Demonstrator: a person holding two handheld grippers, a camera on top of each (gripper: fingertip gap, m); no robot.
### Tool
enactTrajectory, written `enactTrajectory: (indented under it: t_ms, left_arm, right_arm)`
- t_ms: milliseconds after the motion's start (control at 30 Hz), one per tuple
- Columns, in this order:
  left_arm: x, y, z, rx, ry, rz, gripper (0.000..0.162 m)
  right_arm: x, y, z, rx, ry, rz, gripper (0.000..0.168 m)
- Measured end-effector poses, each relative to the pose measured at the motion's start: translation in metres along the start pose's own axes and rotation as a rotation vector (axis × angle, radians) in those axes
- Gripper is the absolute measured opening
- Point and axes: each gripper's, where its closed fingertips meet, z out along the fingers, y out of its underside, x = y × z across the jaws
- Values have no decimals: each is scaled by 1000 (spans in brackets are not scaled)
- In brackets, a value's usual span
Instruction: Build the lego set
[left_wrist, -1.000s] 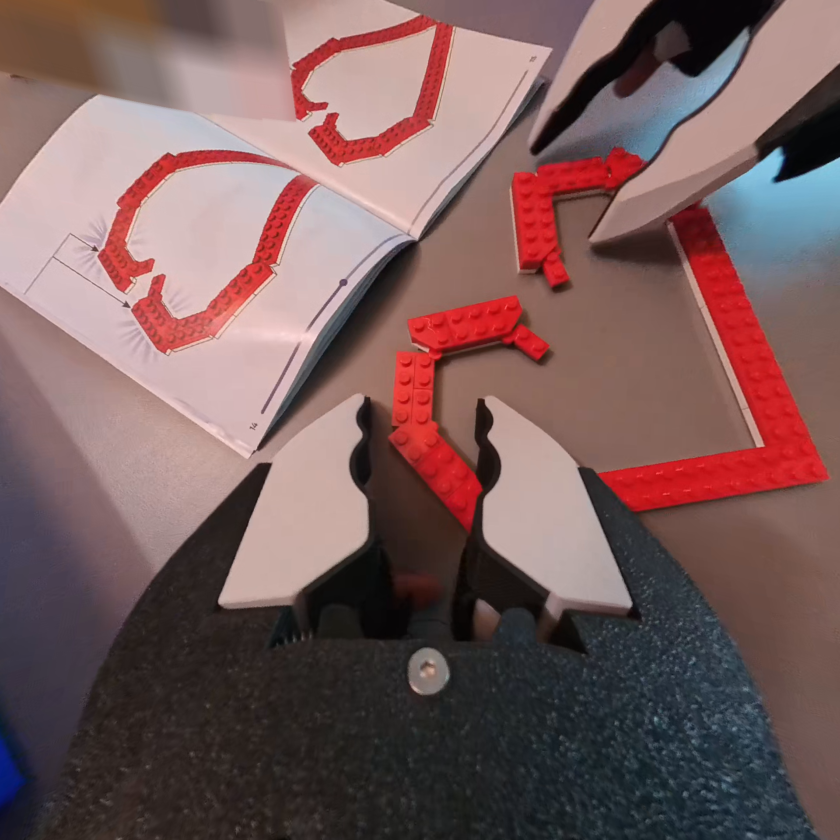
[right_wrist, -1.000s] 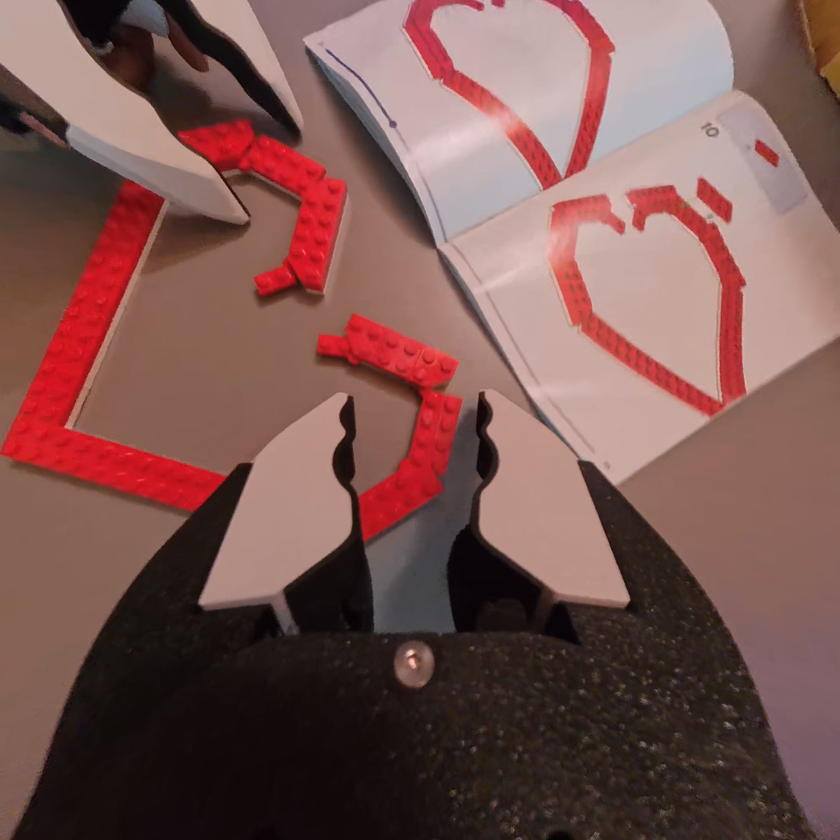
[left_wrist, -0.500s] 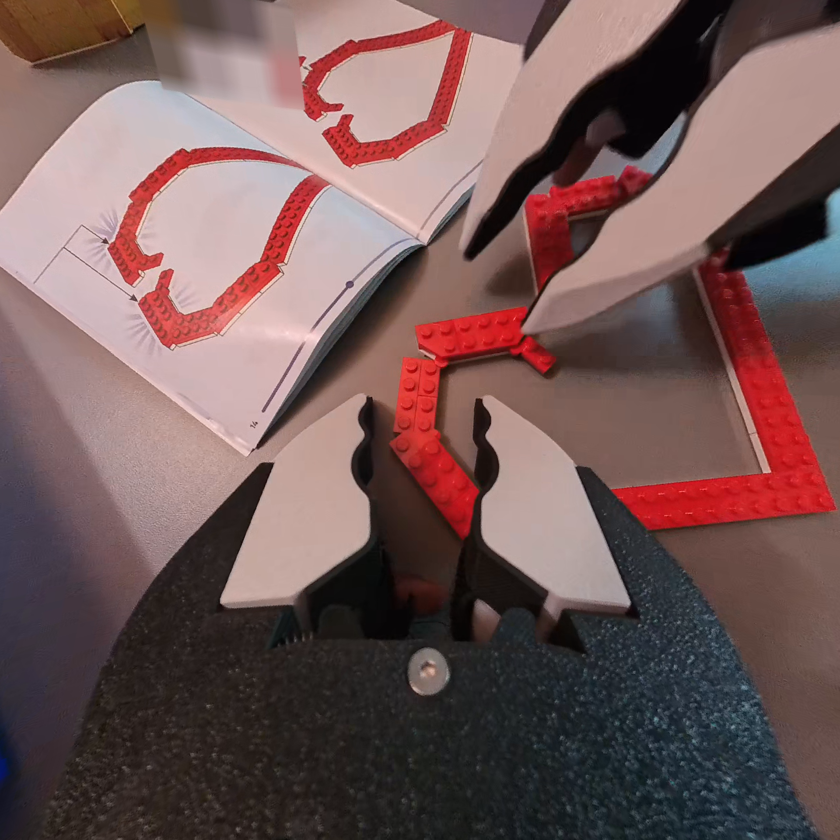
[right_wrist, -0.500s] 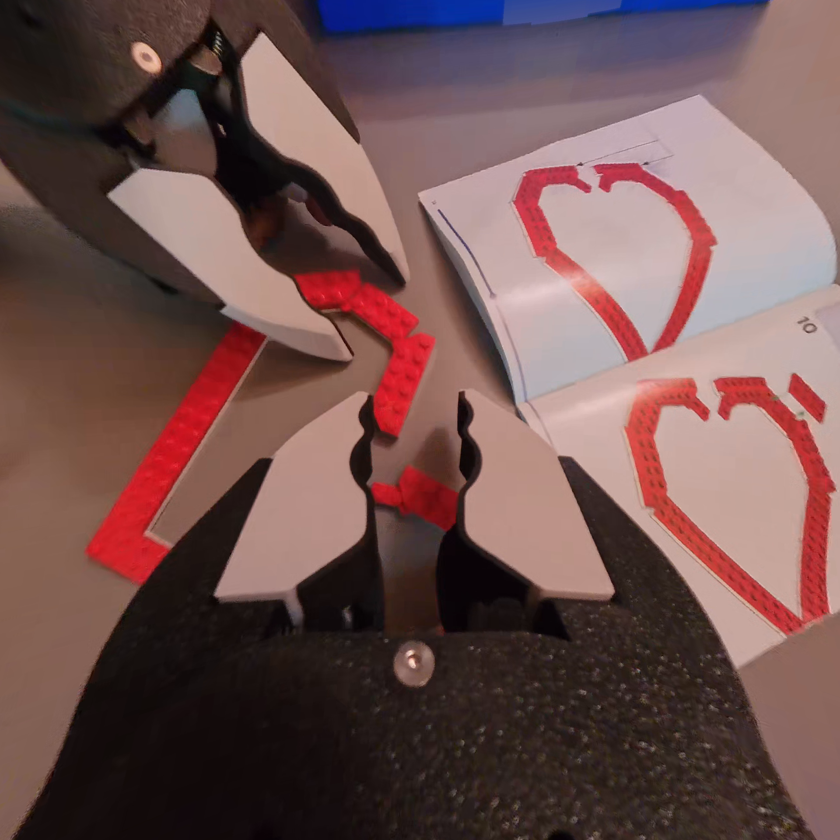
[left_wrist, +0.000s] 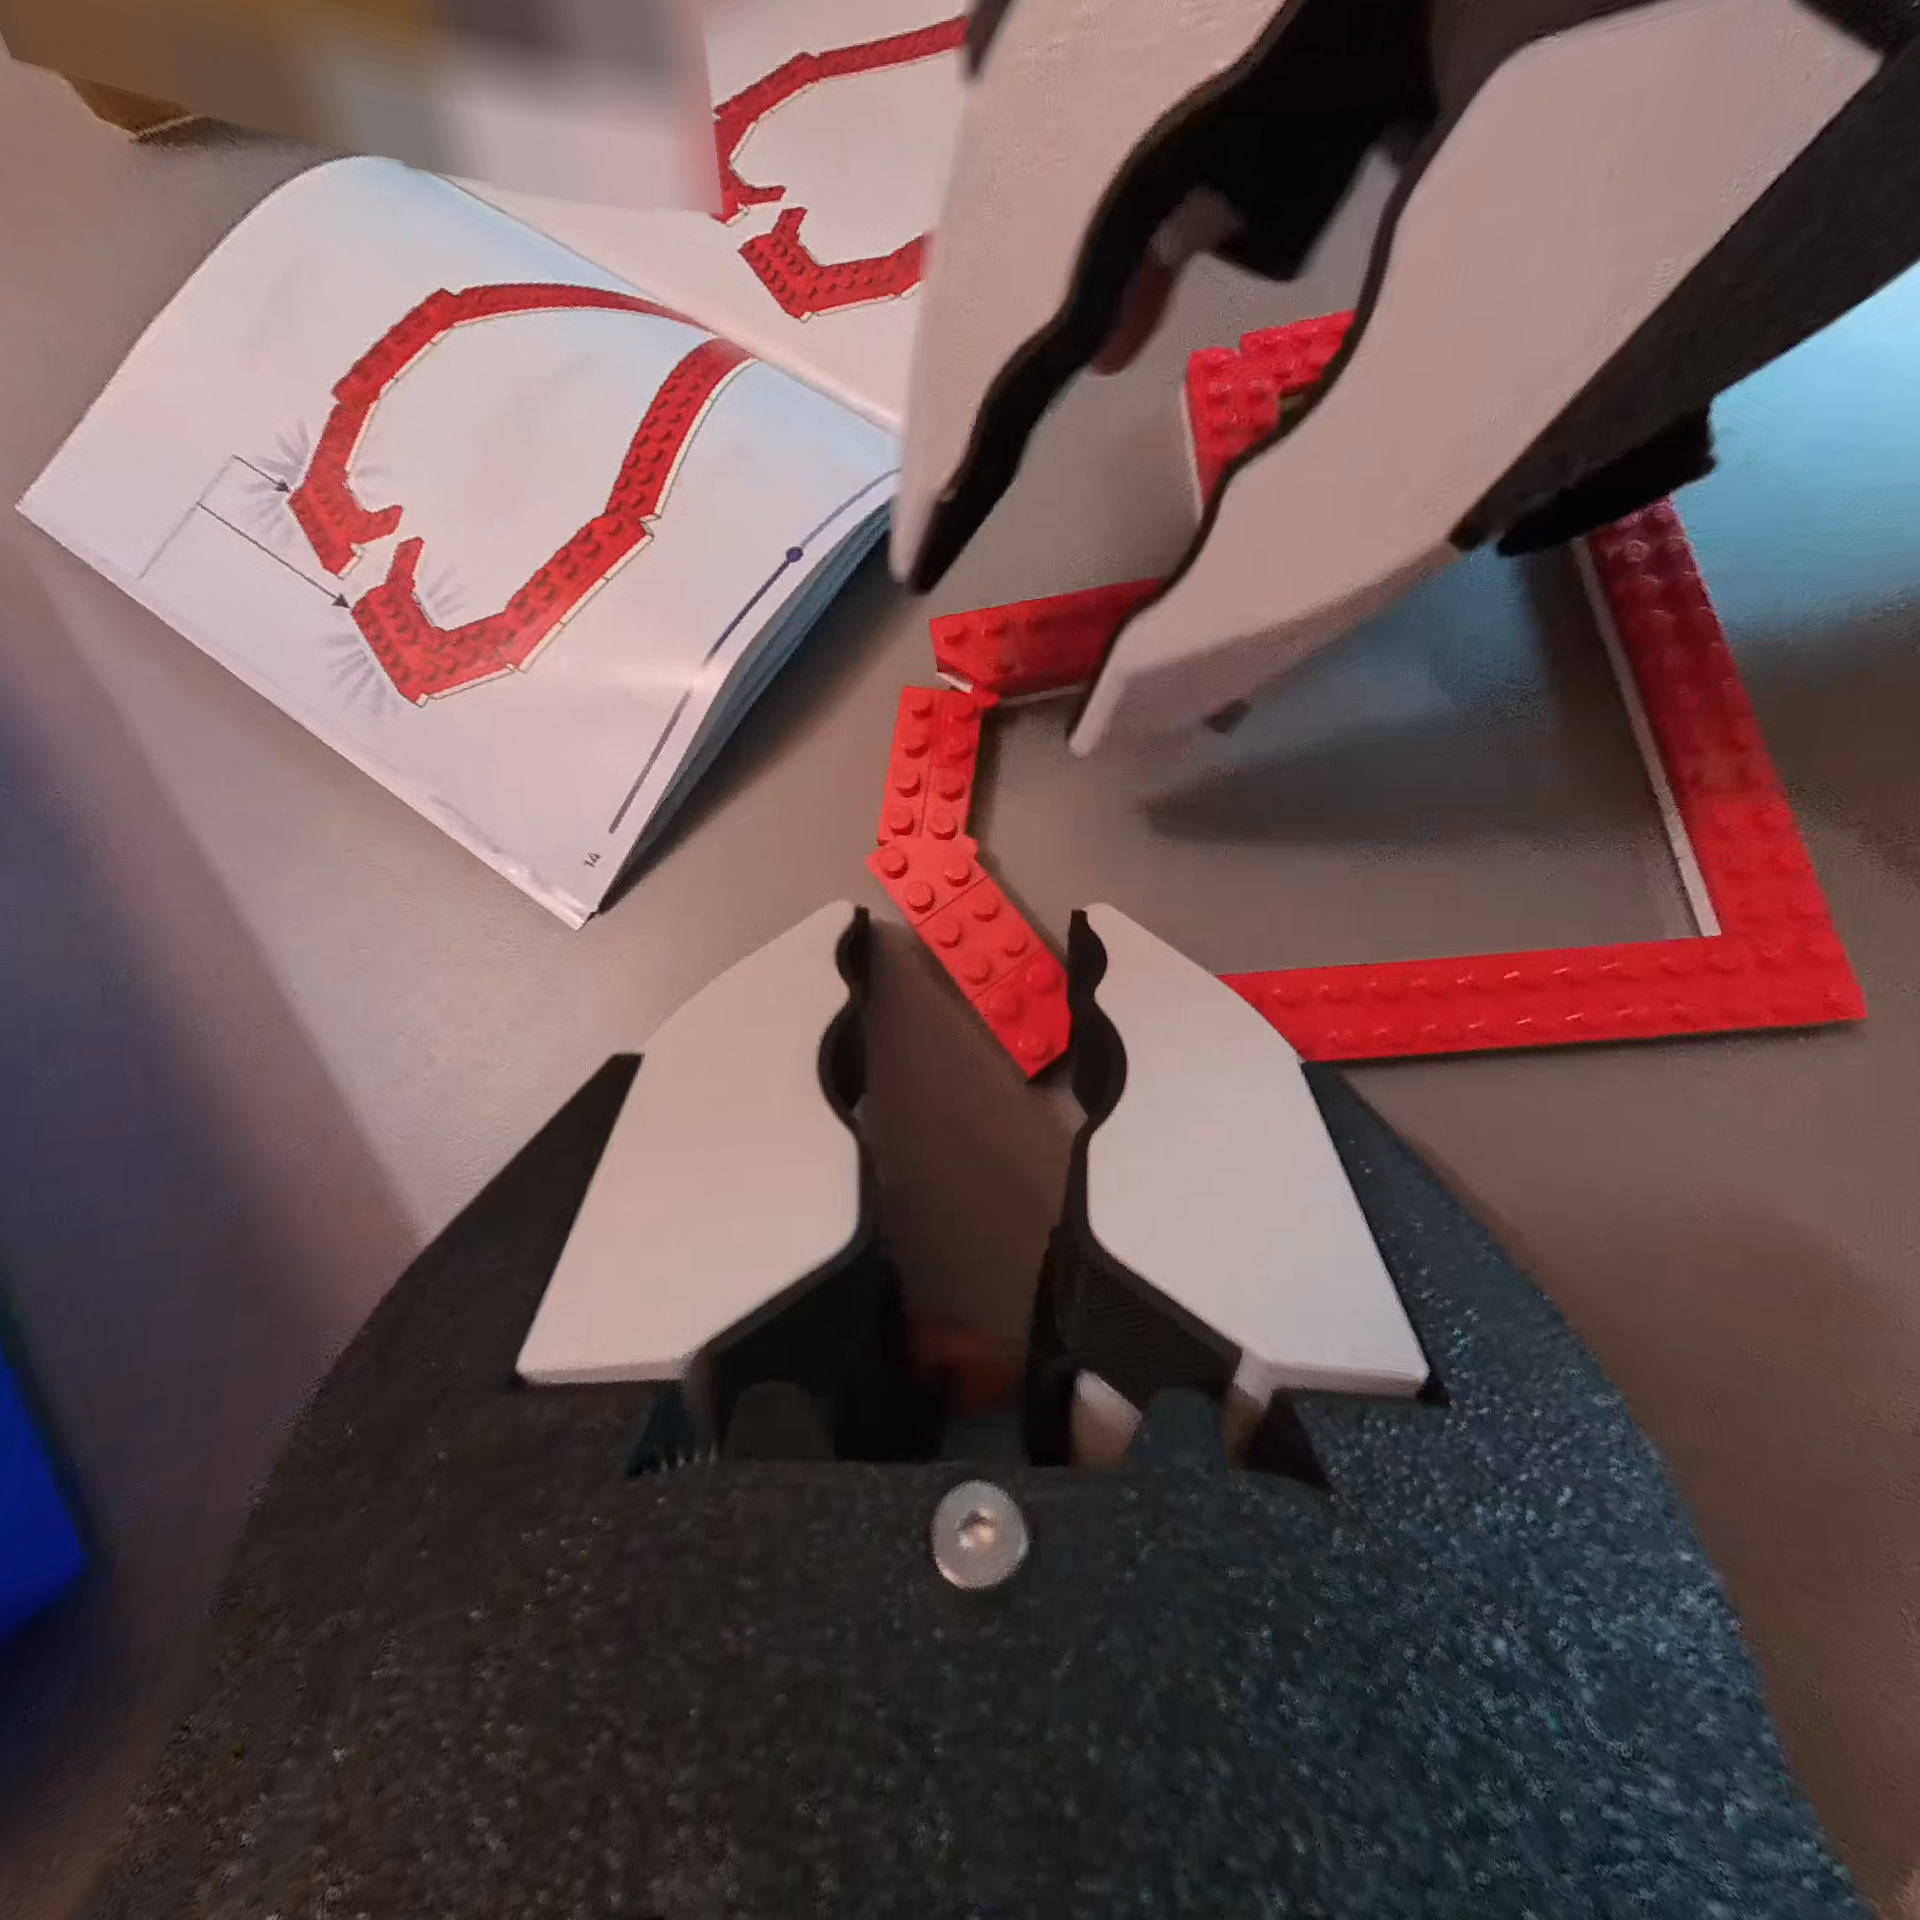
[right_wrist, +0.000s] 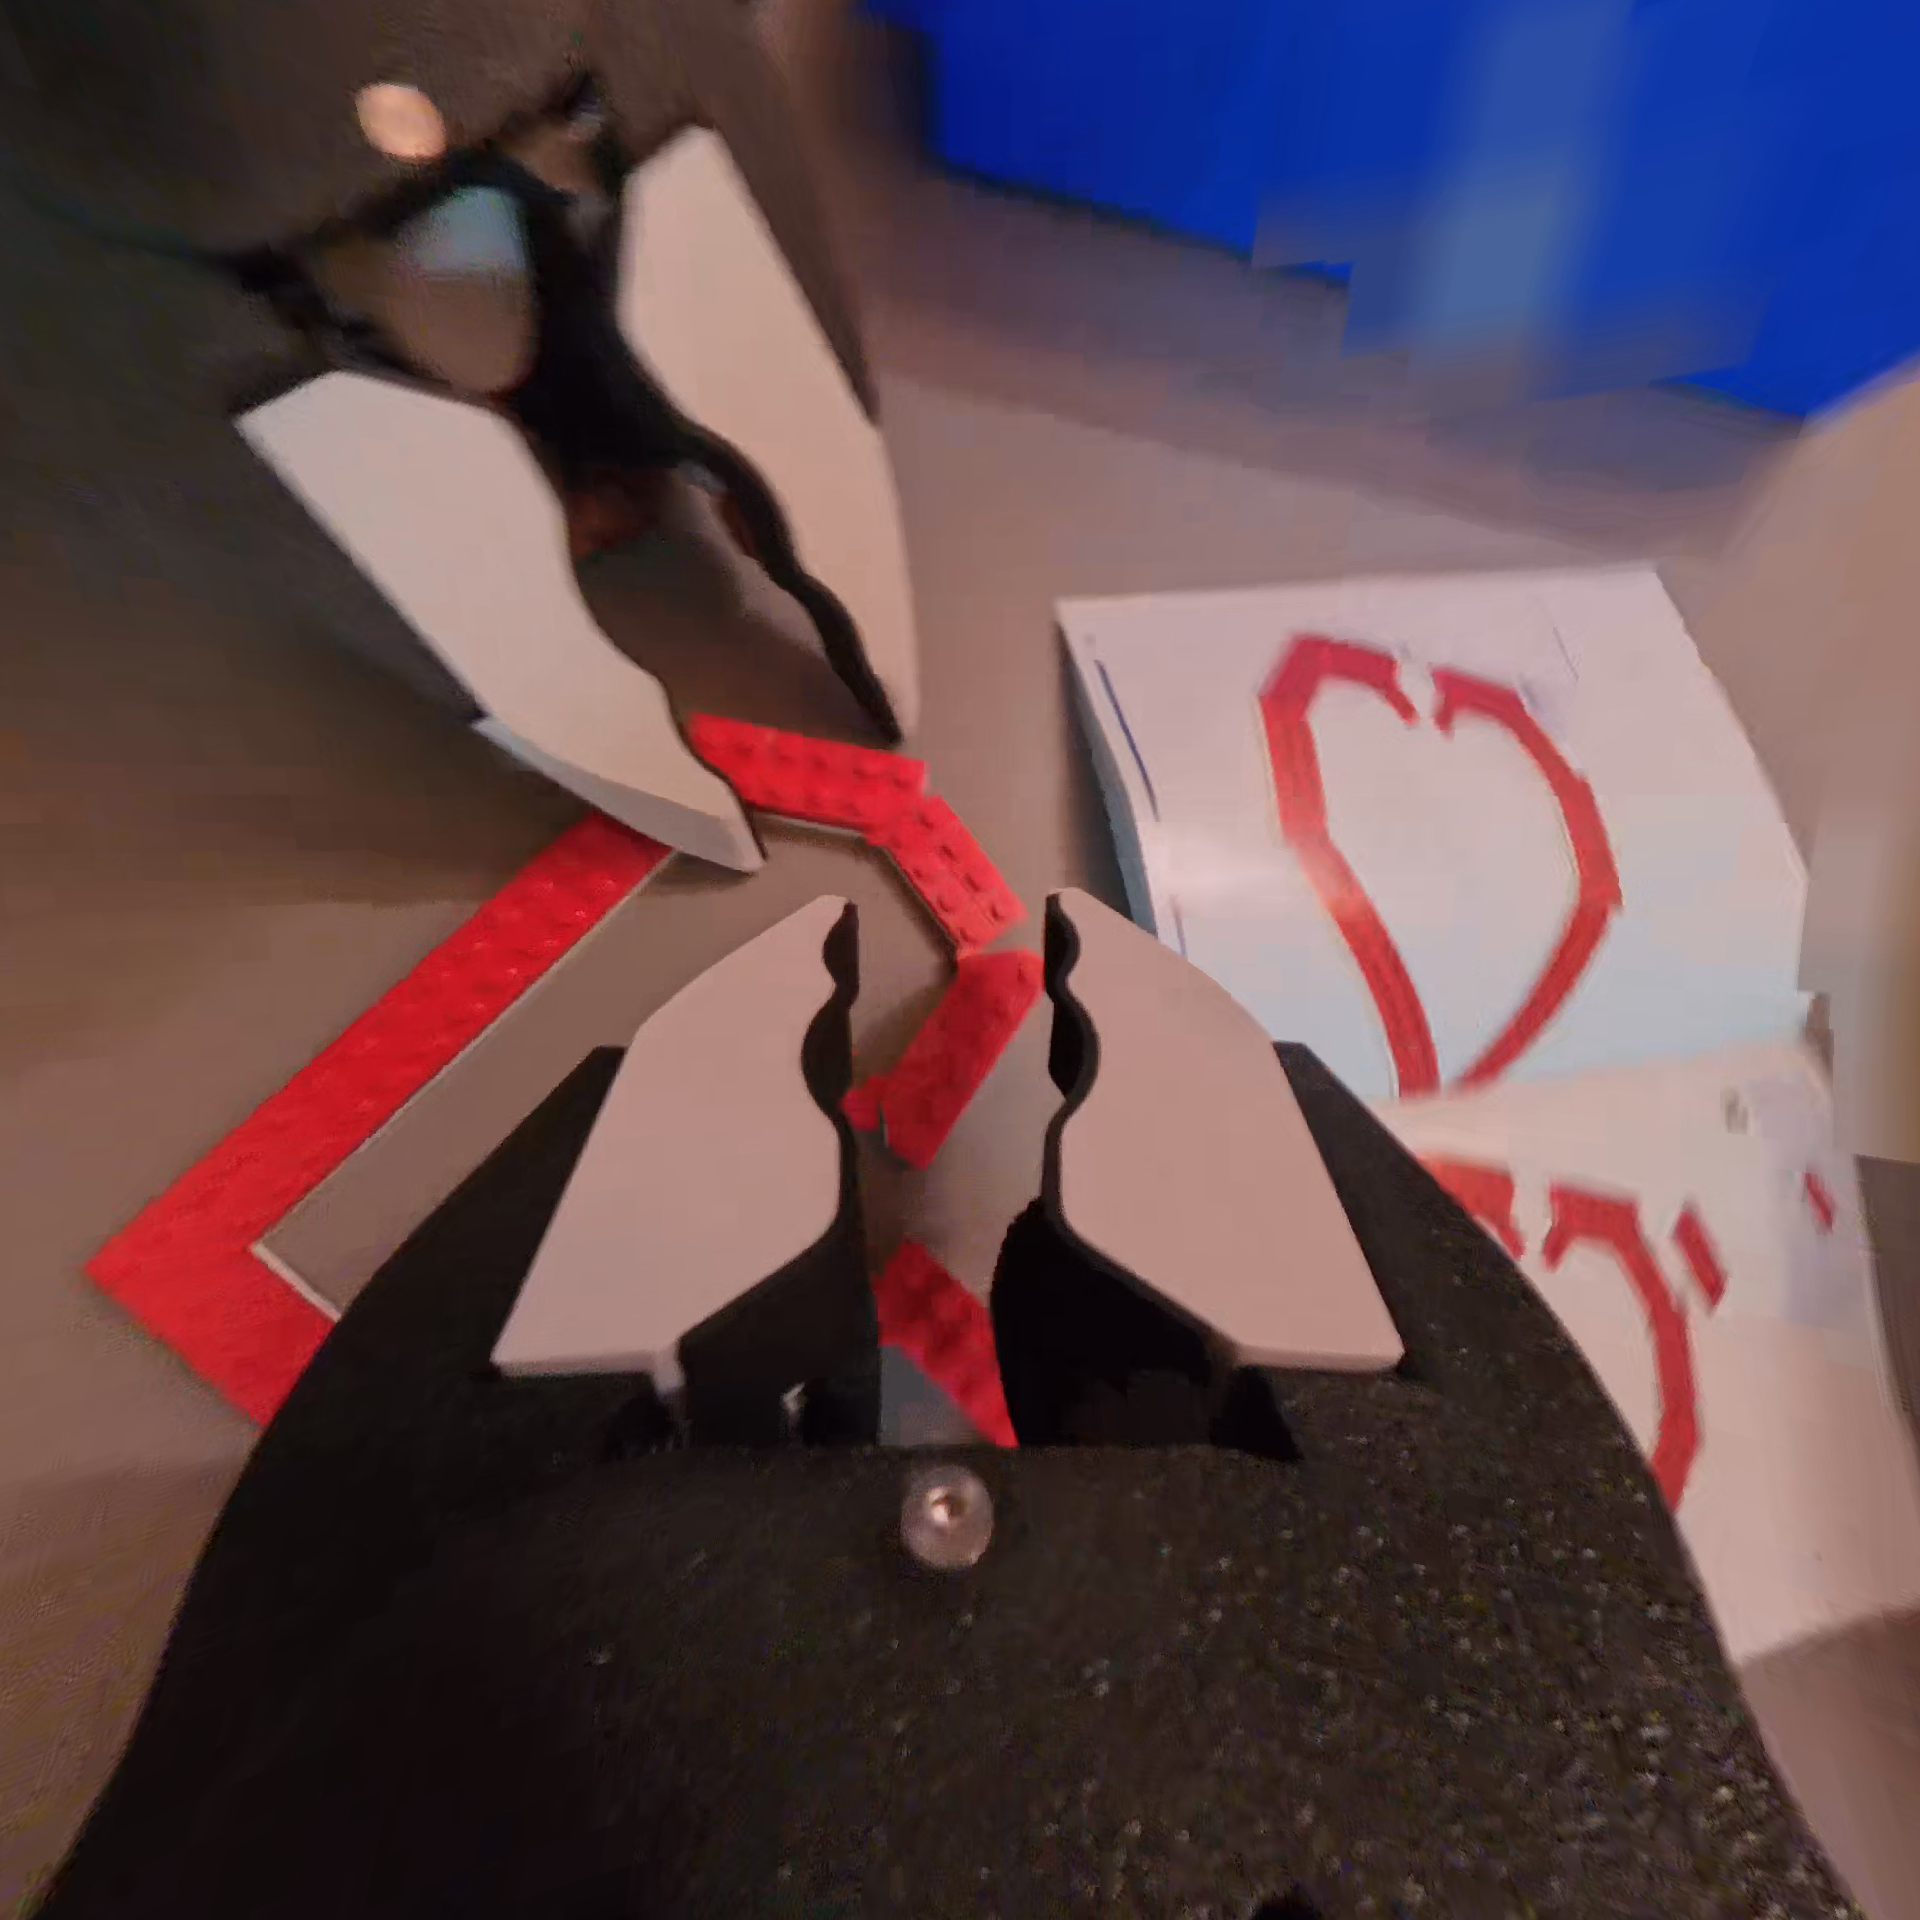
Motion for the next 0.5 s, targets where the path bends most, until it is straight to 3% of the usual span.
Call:
enactTrajectory:
  t_ms: [133, 233, 500]
  left_arm:
    - [2, 0, 0, 0, 11, 8, 31]
    - [1, 0, 0, 0, 5, 1, 30]
    - [-5, 0, 2, -5, -78, -111, 24]
  right_arm:
    - [-2, -1, 20, -86, -137, -209, 38]
    - [-3, 3, 27, -126, -212, -245, 19]
    - [2, 8, 26, -126, -32, 84, 18]
